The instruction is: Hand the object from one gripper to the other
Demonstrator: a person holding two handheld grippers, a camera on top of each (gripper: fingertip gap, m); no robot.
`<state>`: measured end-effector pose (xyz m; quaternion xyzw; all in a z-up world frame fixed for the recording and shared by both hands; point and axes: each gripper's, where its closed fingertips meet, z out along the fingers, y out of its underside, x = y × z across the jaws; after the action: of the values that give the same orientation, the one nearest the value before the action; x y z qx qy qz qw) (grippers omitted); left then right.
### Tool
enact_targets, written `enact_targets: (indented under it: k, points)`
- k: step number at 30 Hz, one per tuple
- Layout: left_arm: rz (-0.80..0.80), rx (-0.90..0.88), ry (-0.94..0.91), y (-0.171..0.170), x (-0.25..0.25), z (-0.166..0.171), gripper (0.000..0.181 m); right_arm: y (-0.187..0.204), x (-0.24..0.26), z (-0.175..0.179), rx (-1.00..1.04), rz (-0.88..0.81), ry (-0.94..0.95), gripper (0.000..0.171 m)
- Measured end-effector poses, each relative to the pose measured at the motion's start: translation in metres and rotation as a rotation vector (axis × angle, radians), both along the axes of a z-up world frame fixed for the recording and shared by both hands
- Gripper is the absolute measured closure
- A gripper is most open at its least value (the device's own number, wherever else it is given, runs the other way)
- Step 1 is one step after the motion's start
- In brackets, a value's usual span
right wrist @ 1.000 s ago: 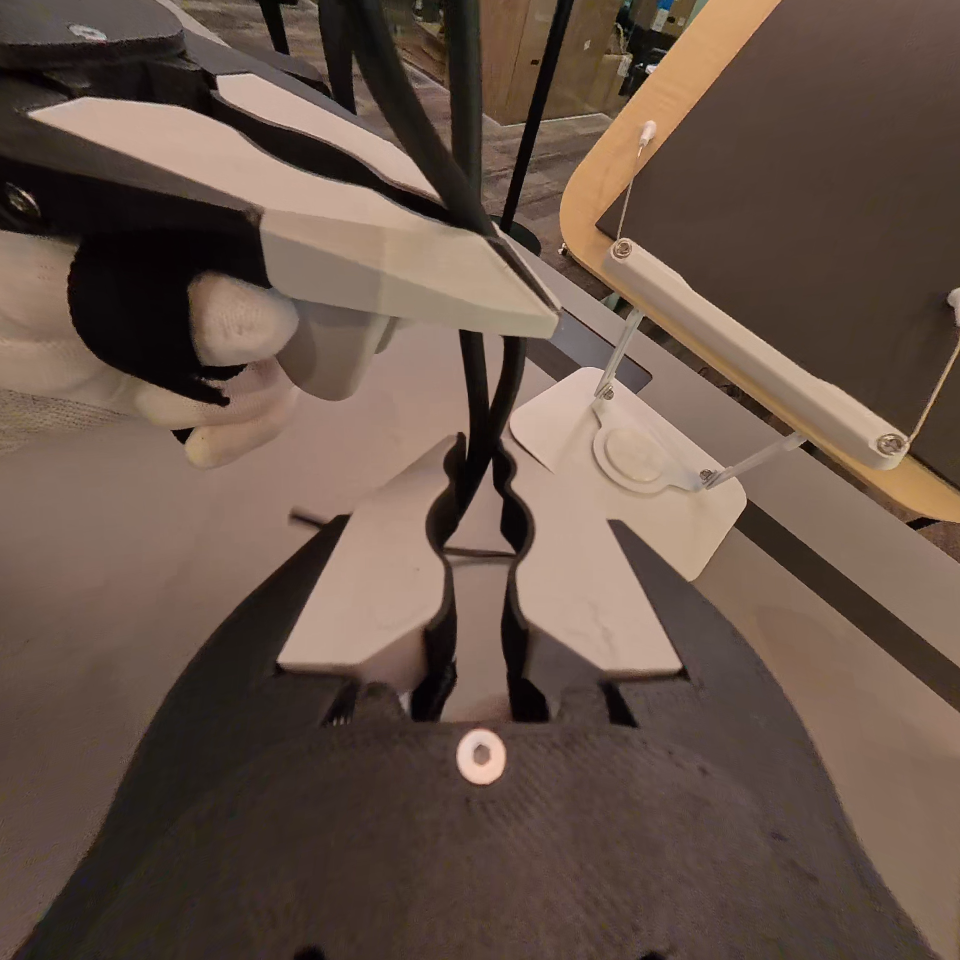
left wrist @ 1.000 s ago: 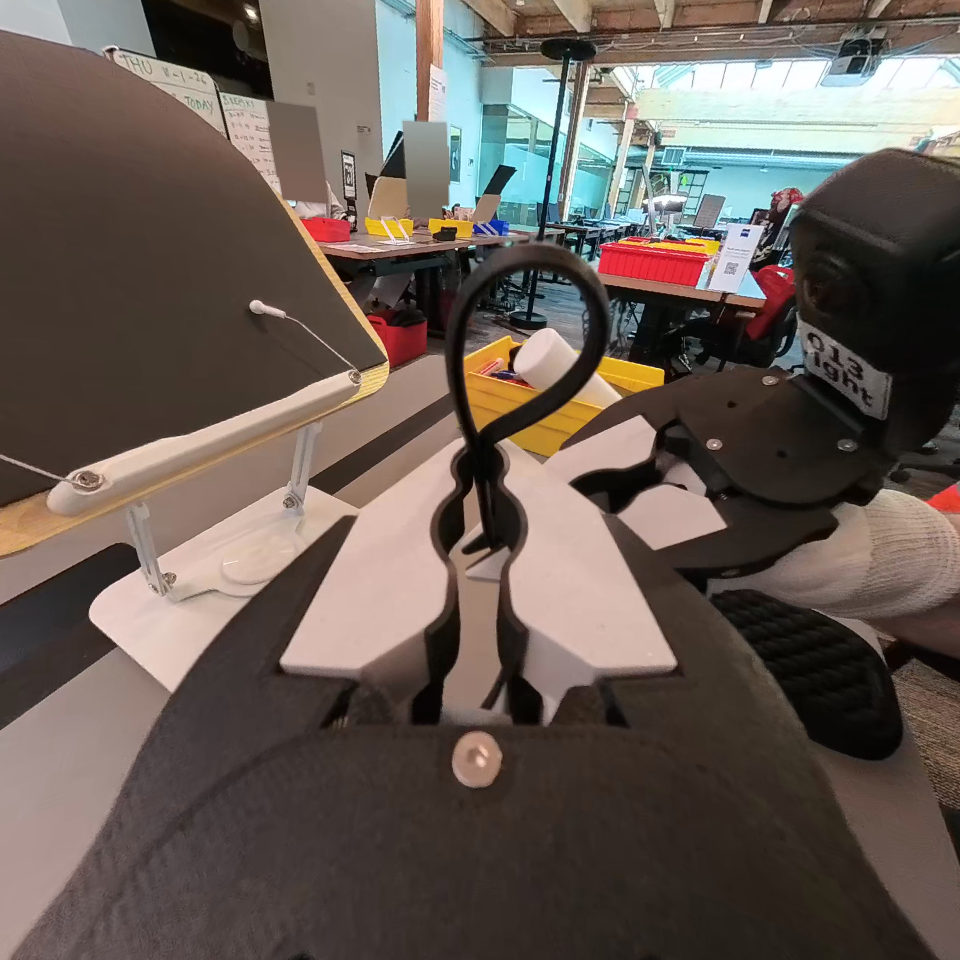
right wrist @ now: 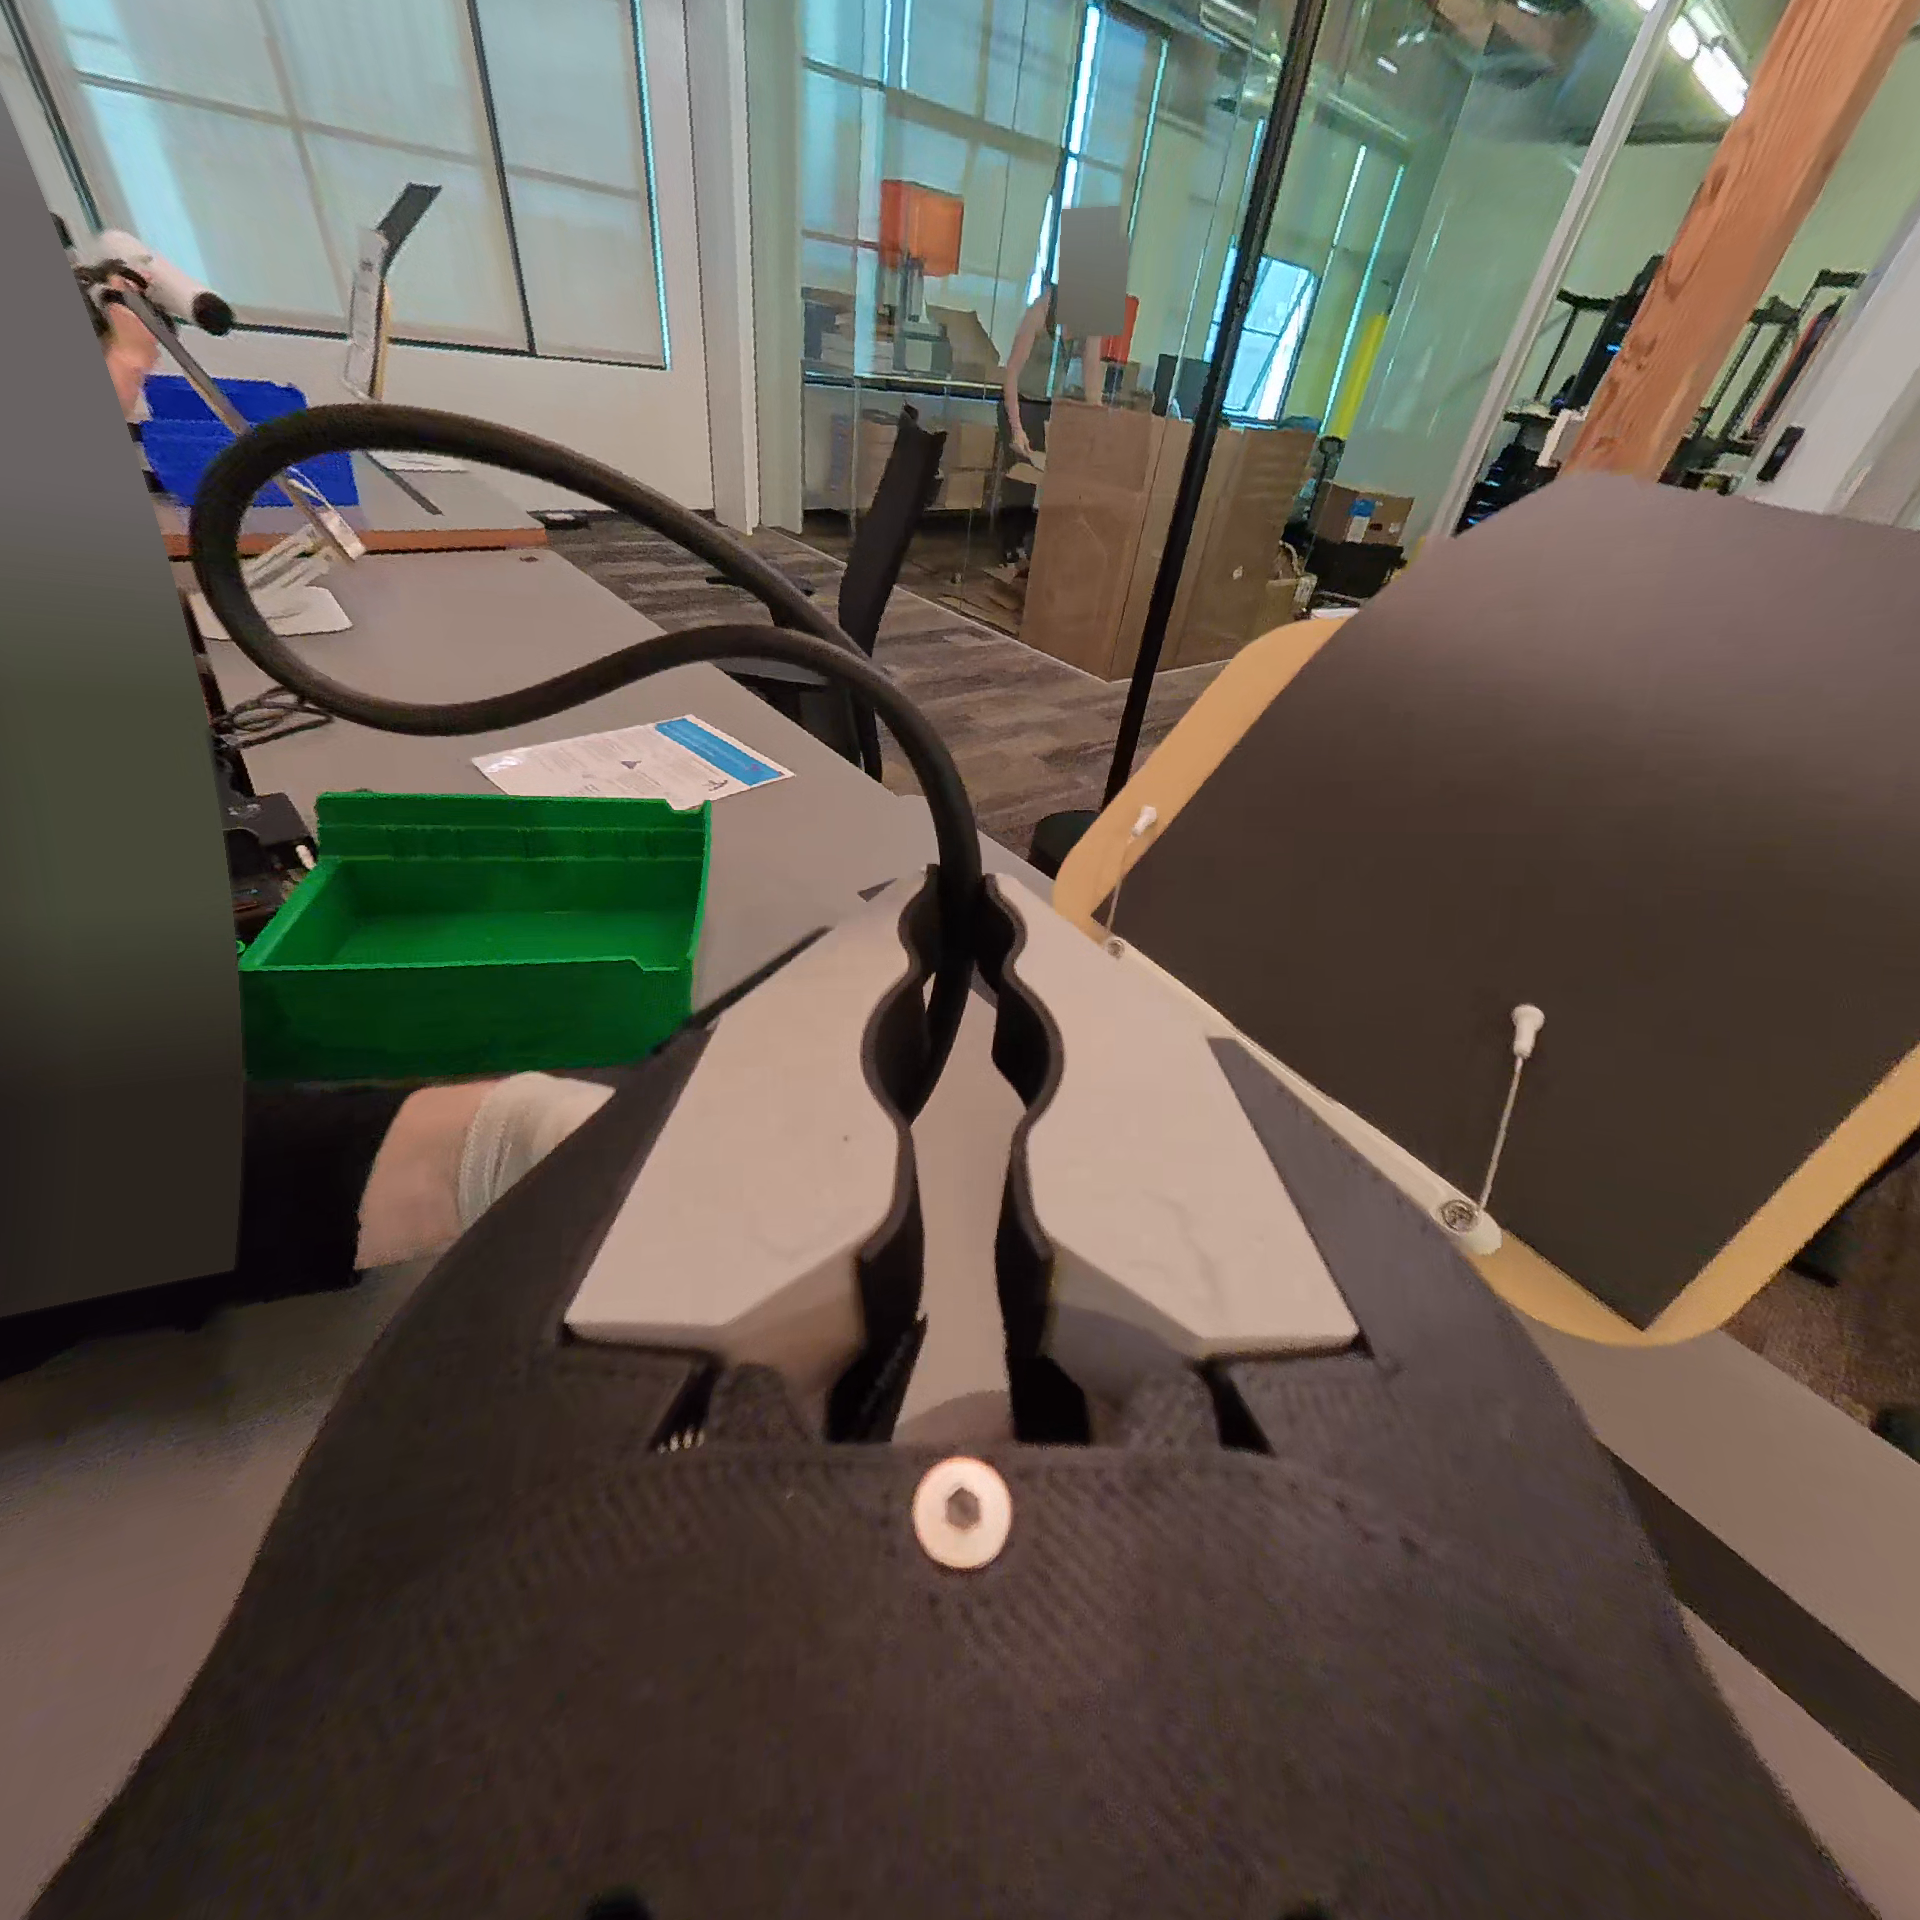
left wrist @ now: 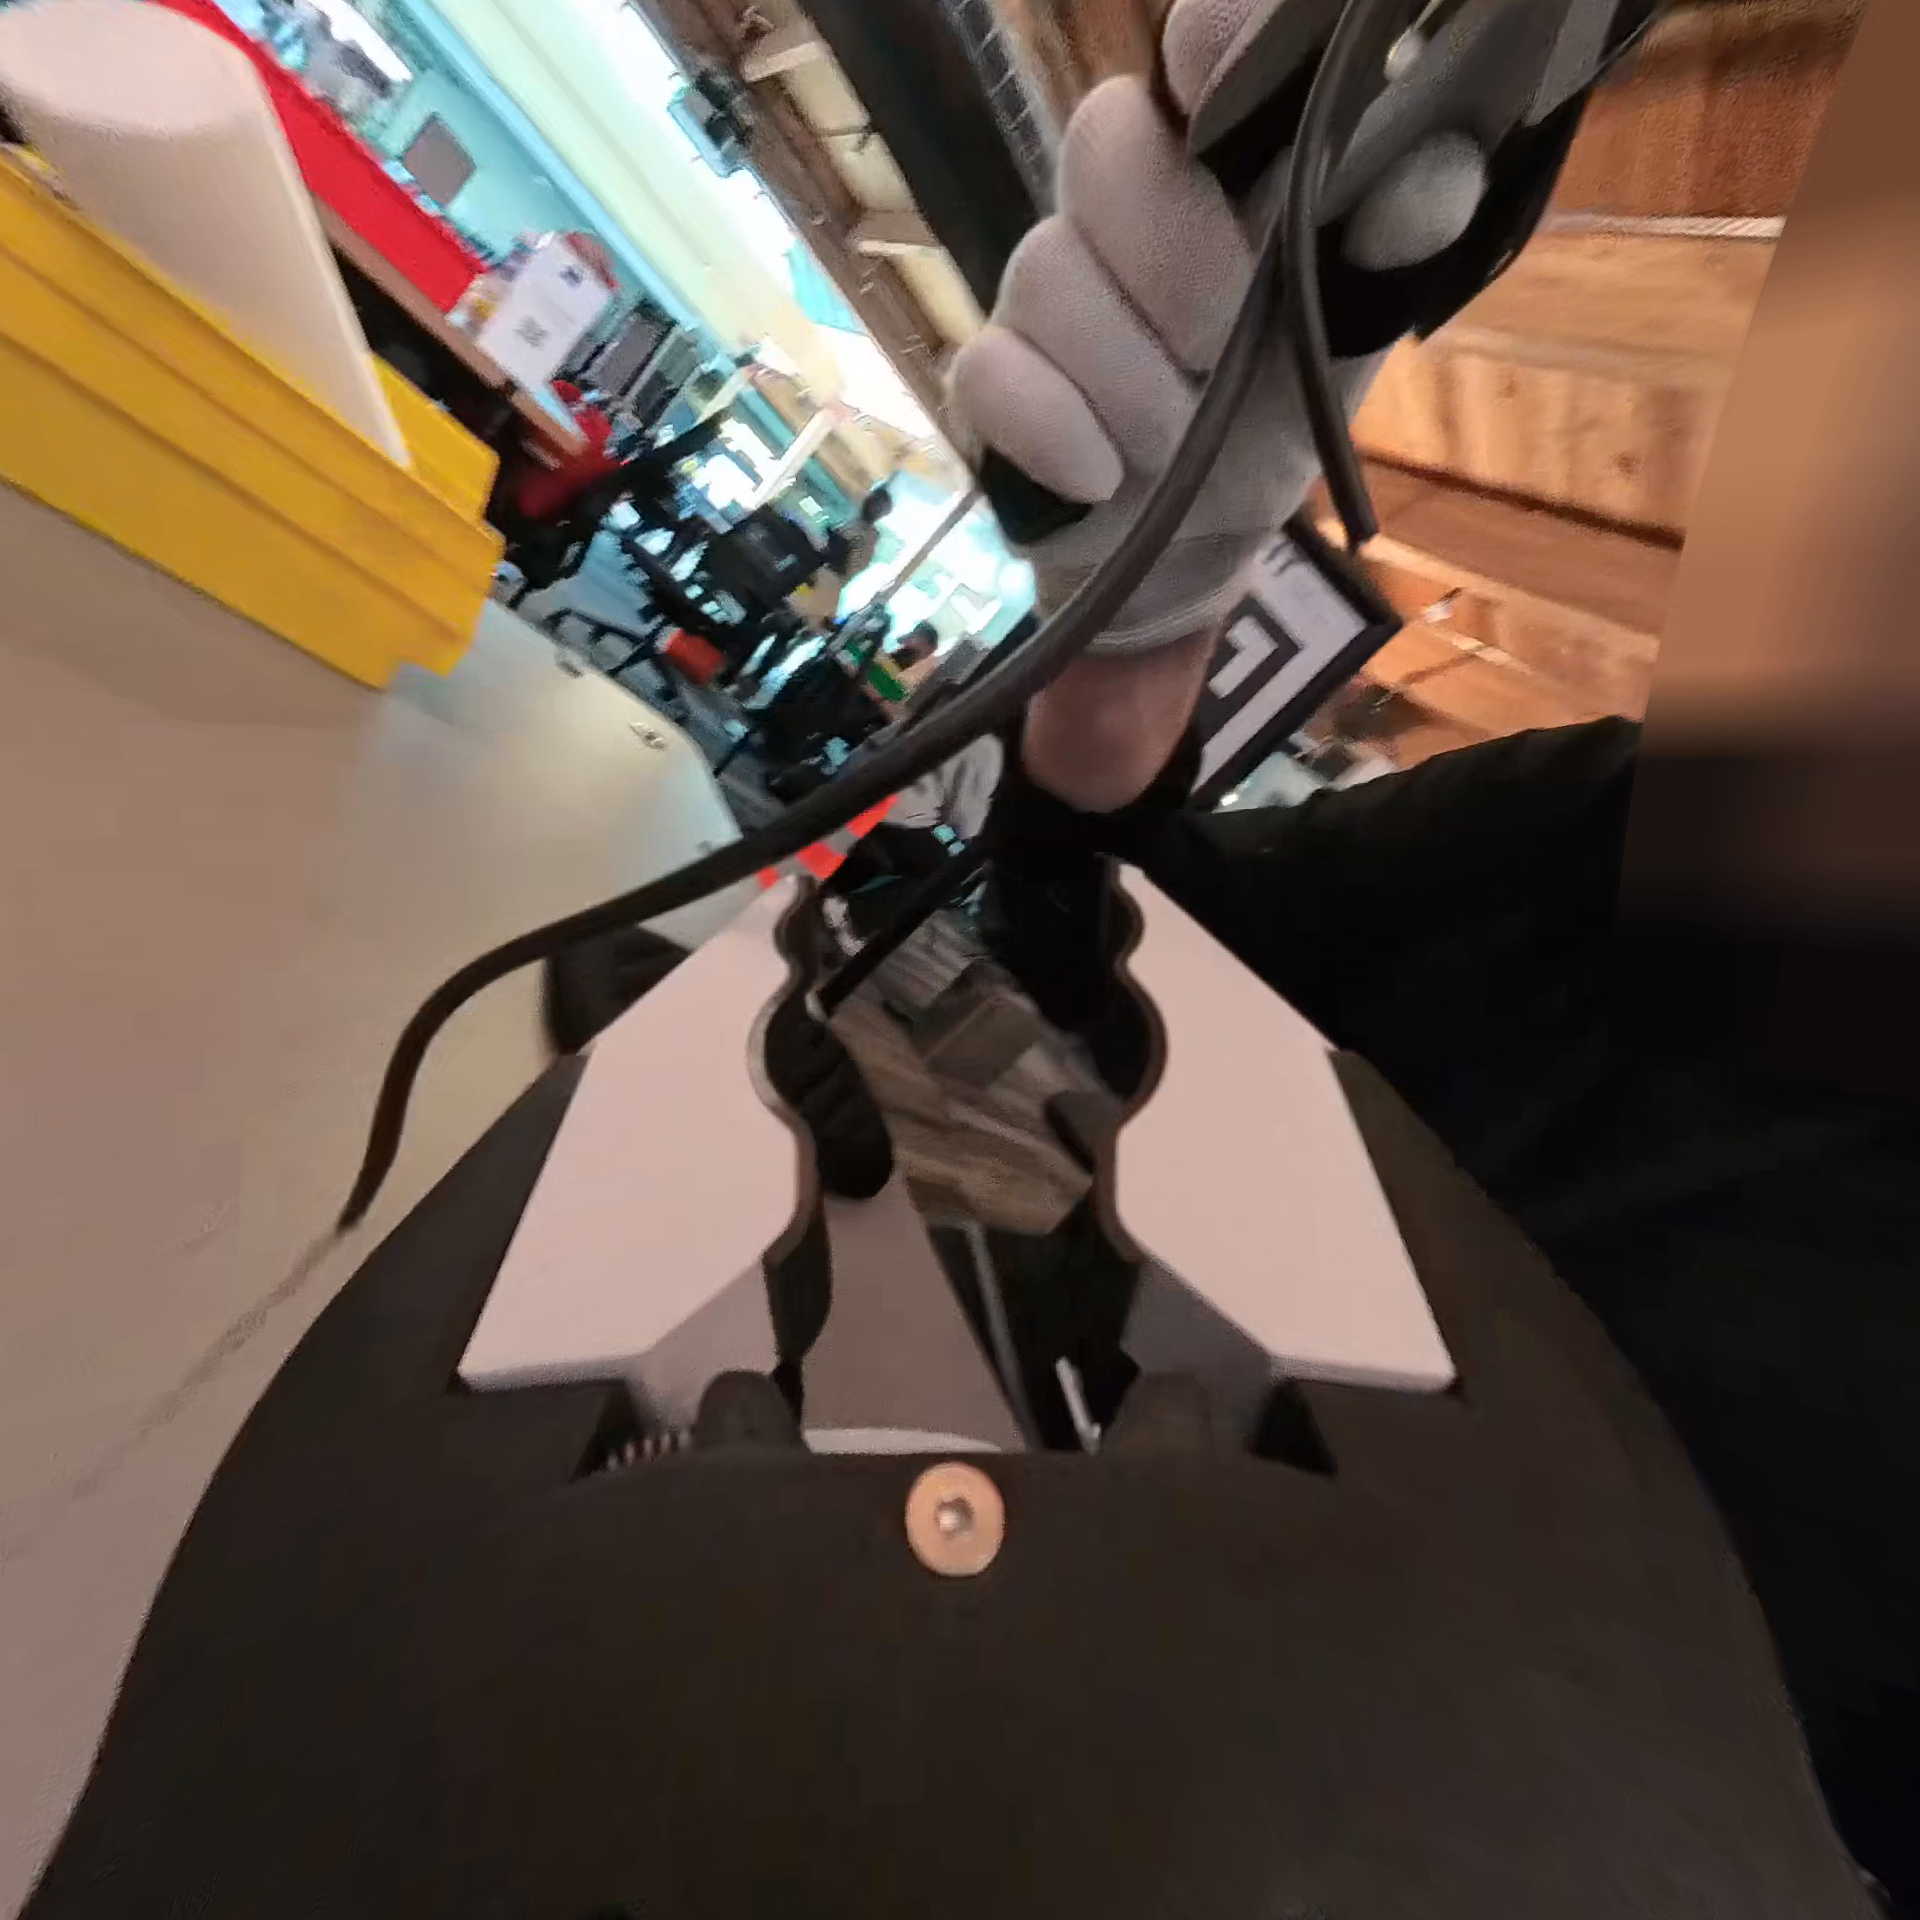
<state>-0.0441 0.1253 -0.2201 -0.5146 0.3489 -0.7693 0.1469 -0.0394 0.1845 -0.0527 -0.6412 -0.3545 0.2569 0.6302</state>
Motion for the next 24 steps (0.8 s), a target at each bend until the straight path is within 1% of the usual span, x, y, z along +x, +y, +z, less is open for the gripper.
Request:
enact_targets:
  k: [2, 3, 6, 7, 9, 11, 12, 15, 19, 22, 24]
  points:
    - [0.011, -0.052, -0.072, 0.001, 0.004, 0.011, 0.118, -0.007, -0.005, 0.002, -0.004, 0.031, 0.014, 0.168]
    - [0.042, -0.075, -0.106, 0.006, 0.006, 0.016, 0.113, -0.012, -0.008, 0.001, -0.019, 0.054, 0.028, 0.17]
    - [0.204, -0.184, -0.243, 0.042, -0.006, 0.031, 0.117, -0.026, -0.017, -0.004, -0.093, 0.143, 0.089, 0.168]
    - [0.219, -0.203, -0.27, 0.049, -0.013, 0.032, 0.118, -0.032, -0.02, -0.008, -0.123, 0.177, 0.109, 0.168]
    - [0.28, -0.188, -0.277, 0.062, -0.022, 0.031, 0.118, -0.042, -0.025, -0.018, -0.175, 0.226, 0.122, 0.169]
    - [0.308, -0.179, -0.296, 0.068, -0.03, 0.034, 0.122, -0.054, -0.034, -0.032, -0.224, 0.28, 0.112, 0.169]
    - [0.318, -0.159, -0.281, 0.068, -0.03, 0.034, 0.123, -0.059, -0.038, -0.04, -0.244, 0.301, 0.096, 0.169]
    - [0.362, -0.059, -0.255, 0.066, -0.031, 0.037, 0.131, -0.067, -0.045, -0.062, -0.305, 0.333, 0.056, 0.169]
    - [0.382, 0.047, -0.256, 0.057, -0.032, 0.048, 0.13, -0.068, -0.047, -0.089, -0.388, 0.34, 0.038, 0.169]
    - [0.423, 0.08, -0.249, 0.062, -0.037, 0.052, 0.13, -0.076, -0.047, -0.108, -0.443, 0.368, 0.015, 0.169]
    - [0.447, 0.07, -0.248, 0.069, -0.042, 0.053, 0.133, -0.085, -0.048, -0.12, -0.464, 0.391, -0.015, 0.169]
